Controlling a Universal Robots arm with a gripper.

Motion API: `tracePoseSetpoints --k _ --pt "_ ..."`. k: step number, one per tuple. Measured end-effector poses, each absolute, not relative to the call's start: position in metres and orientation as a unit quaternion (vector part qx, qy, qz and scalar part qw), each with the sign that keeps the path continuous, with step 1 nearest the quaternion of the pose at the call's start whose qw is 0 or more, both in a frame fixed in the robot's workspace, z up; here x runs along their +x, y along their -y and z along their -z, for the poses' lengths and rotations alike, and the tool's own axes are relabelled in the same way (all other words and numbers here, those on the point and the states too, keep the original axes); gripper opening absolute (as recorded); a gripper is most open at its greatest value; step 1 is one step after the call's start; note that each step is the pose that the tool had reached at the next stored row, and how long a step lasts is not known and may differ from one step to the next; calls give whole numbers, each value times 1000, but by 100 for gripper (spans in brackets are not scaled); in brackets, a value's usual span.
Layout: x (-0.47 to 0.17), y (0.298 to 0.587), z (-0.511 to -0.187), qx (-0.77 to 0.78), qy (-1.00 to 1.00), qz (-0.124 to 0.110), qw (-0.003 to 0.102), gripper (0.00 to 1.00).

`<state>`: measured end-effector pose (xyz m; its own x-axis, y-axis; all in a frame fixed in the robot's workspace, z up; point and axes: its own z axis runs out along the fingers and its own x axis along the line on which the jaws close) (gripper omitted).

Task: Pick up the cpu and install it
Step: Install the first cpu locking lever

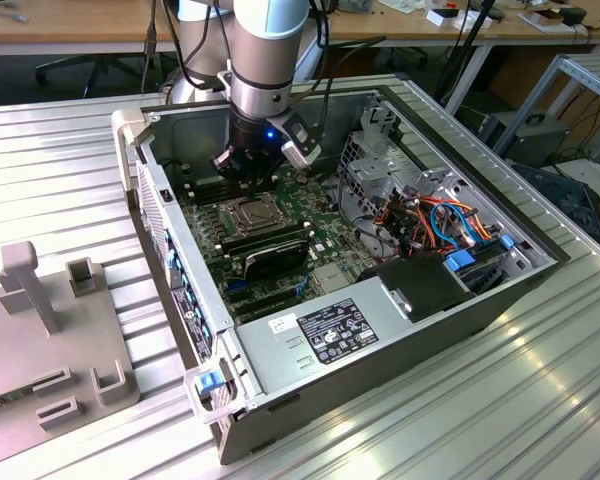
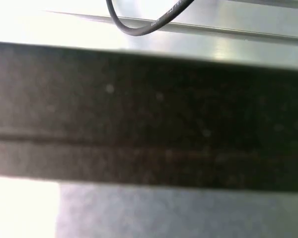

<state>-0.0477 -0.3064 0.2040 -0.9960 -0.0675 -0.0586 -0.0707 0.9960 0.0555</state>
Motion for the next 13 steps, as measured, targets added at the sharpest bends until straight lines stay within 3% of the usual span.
tracePoseSetpoints --k 13 --pt "-48 307 -202 -35 -999 -29 28 11"
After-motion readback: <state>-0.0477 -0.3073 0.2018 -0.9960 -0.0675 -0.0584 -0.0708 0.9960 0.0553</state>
